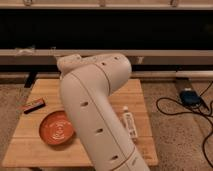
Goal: Wipe the white sponge on the table
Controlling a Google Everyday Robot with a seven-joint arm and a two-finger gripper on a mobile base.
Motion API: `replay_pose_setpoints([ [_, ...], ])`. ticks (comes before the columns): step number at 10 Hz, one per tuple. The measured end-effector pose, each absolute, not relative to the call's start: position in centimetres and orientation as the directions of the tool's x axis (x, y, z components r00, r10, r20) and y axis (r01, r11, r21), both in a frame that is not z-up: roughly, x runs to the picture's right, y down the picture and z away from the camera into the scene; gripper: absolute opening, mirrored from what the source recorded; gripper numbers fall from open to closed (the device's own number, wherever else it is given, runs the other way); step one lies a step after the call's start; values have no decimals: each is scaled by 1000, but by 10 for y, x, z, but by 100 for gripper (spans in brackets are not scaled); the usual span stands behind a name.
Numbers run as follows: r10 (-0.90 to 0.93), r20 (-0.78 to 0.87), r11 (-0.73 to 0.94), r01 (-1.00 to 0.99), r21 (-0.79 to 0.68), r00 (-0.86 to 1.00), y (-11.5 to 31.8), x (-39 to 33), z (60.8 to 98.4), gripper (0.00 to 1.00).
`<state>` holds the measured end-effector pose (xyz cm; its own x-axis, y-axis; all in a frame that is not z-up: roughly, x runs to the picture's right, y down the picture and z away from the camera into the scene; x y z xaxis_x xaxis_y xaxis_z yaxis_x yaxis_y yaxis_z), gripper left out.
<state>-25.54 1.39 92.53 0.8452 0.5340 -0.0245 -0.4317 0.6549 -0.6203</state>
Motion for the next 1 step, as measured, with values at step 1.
replay_pose_setpoints([
  [1, 536, -26, 654, -435, -619, 844, 13, -253, 926, 80],
])
